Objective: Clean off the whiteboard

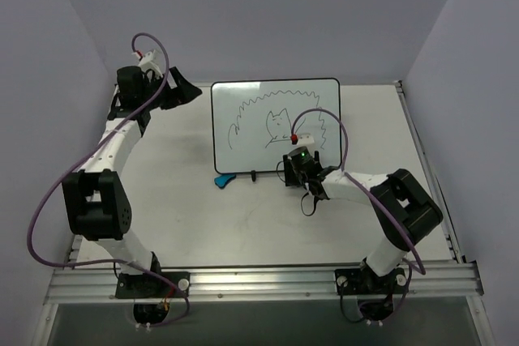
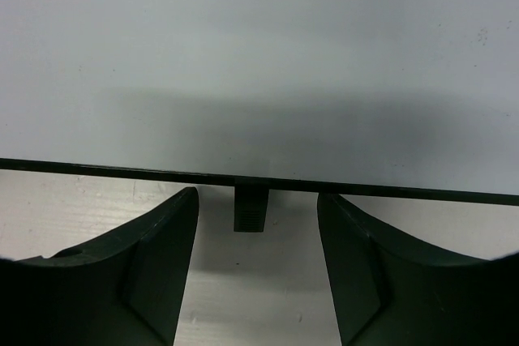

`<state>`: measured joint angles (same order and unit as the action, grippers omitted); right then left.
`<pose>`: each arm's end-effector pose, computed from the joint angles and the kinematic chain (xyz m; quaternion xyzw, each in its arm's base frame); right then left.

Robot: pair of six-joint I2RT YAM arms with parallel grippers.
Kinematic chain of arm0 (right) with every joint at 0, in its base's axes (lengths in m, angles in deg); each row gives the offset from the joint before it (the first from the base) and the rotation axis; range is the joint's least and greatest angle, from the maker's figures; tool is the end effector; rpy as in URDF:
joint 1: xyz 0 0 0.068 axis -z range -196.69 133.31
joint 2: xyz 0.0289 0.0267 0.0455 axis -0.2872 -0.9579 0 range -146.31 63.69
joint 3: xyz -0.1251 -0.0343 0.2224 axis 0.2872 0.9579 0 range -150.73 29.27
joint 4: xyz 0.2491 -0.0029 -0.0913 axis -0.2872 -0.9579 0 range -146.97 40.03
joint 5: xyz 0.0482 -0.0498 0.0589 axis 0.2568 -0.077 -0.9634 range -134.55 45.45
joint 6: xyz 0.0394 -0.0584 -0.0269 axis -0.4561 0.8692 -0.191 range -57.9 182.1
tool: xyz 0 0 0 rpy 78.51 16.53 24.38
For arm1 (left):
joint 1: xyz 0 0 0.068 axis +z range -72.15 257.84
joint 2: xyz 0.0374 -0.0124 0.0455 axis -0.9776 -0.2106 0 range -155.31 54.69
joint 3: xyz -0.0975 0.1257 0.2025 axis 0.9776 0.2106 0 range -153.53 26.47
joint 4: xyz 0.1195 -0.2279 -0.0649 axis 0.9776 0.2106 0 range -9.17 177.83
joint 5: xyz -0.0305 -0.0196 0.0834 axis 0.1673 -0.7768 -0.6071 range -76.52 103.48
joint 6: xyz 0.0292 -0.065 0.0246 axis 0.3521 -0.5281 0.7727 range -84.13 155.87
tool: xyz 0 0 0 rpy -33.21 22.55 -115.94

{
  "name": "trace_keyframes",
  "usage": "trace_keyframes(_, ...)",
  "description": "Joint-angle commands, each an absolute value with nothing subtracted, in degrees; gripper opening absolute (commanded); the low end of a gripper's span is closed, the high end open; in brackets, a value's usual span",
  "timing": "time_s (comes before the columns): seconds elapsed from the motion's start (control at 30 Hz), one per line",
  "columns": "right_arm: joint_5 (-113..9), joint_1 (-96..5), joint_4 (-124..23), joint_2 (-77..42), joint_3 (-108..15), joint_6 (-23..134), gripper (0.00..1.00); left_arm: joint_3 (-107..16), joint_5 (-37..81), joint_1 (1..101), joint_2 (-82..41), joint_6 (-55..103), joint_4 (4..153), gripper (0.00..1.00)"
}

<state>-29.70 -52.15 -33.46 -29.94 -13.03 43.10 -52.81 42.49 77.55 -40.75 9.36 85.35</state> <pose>0.2941 0.1895 0.1267 -0.0665 0.8784 0.1083 0.4607 0.4207 -0.0330 0.3032 -0.0418 0.8078 -0.3280 0.4879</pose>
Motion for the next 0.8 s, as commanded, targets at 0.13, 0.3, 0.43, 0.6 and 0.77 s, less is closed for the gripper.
trace_keyframes(0.13,-28.8,-52.8,-34.1,-27.3,-13.2,43.5,0.56,-68.2,59.4,77.6,-59.2,13.1,78.7,0.94)
trace_keyframes(0.3,-29.3,-52.8,-33.8,-27.7,-13.3,43.6,0.51,-72.2,63.4,76.6,-66.1,13.4,77.8,0.94)
trace_keyframes(0.43,-29.3,-52.9,-34.2,-28.9,-14.0,43.8,0.45,-73.5,66.6,76.2,-67.7,12.1,74.8,0.94)
trace_keyframes(0.6,-29.3,-52.9,-34.1,-29.7,-14.3,43.8,0.43,-72.1,70.2,75.8,-67.4,9.6,68.6,0.94)
trace_keyframes(0.77,-29.1,-52.8,-34.4,-30.4,-14.9,43.9,0.39,-72.8,74.8,75.7,-70.0,2.9,60.0,0.93)
